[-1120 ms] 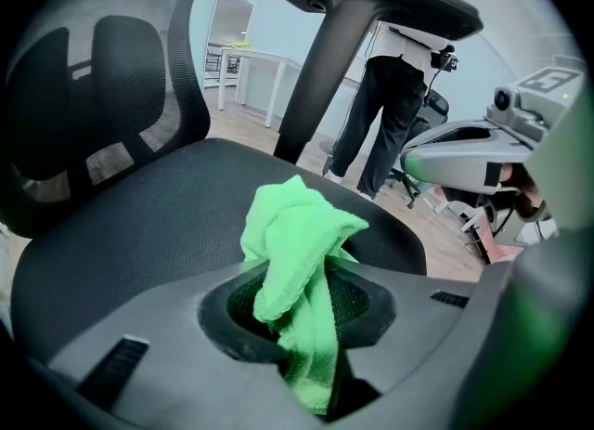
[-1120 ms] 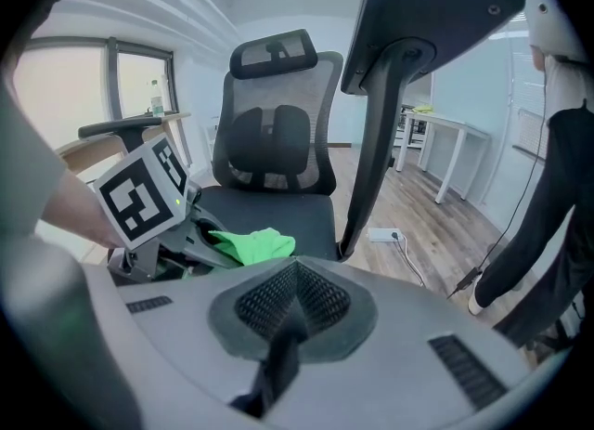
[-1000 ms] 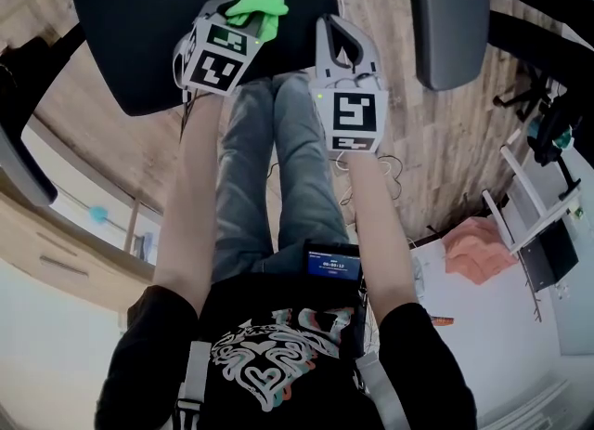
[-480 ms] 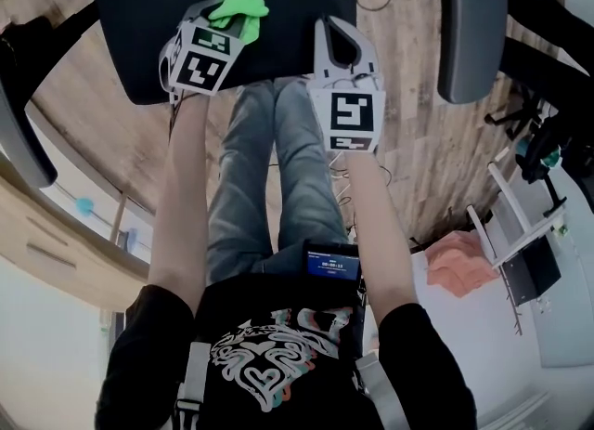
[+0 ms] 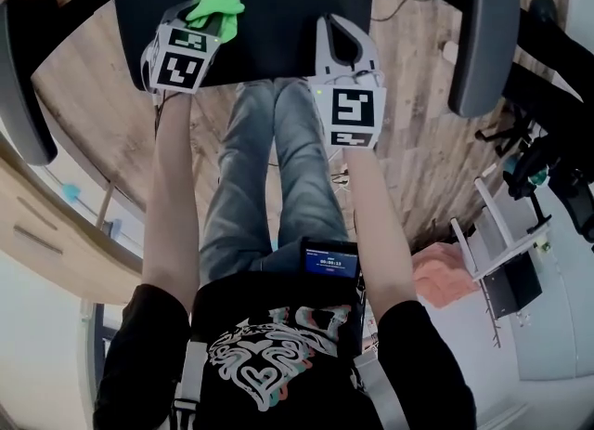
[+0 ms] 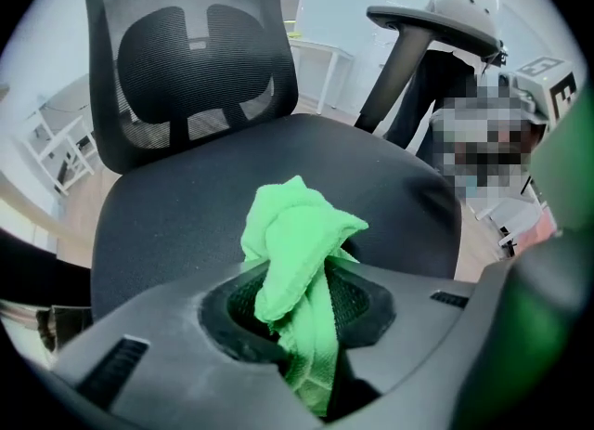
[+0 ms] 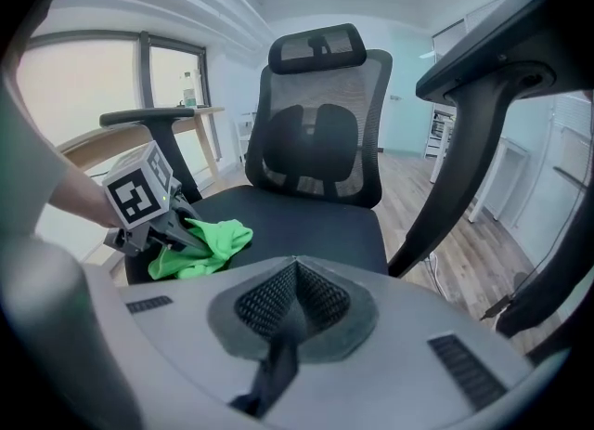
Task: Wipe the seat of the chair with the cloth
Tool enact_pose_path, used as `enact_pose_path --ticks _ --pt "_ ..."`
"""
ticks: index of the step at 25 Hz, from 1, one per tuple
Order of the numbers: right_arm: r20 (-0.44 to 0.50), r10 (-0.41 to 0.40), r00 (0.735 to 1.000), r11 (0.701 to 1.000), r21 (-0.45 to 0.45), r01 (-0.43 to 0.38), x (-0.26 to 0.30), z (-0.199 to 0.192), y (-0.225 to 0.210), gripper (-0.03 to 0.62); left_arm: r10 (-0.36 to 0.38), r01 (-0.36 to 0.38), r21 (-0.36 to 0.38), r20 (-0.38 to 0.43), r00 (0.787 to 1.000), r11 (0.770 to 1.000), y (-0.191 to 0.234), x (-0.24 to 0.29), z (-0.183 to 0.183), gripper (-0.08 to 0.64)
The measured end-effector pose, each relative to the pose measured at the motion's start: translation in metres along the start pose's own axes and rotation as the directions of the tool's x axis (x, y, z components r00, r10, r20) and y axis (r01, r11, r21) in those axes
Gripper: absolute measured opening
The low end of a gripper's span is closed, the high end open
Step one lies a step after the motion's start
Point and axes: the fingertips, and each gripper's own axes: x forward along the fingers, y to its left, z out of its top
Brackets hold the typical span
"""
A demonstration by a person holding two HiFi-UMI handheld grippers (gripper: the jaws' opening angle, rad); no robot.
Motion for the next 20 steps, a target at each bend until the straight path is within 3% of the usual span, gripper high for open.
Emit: enact_pose_path --ticks 20 --pt "0.006 0.036 0.999 0.998 -0.057 -0.035 0.003 0.014 -0.001 0.000 0.141 -0.144 -0.115 -0.034 0.989 0.983 0.059 -0.032 -0.042 0.105"
